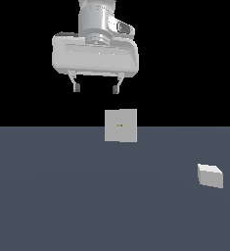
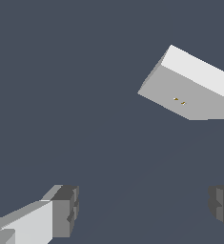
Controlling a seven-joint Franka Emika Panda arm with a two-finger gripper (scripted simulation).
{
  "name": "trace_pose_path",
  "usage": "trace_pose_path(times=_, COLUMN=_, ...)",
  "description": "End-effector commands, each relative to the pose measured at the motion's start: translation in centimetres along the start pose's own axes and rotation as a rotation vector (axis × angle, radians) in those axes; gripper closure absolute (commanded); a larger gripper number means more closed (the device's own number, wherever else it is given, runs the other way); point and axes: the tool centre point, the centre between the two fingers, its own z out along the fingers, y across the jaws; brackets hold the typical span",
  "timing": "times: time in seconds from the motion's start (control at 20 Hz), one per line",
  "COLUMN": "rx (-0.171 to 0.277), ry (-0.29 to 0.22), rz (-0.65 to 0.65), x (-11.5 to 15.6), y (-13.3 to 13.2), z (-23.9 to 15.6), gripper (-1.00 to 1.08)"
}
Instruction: Plug the charger into the wall socket.
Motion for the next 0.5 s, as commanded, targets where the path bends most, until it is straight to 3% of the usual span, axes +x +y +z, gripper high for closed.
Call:
trace_pose_path(times=0.0, rx=0.0, ry=0.0, rz=0.0, x=0.0, y=0.0, z=0.0, gripper=-0.92)
trace_pose_path(times=0.45, rx=-0.007, ry=0.019, rz=0.043, x=-0.5, y=1.6, z=0.9, gripper=-0.92)
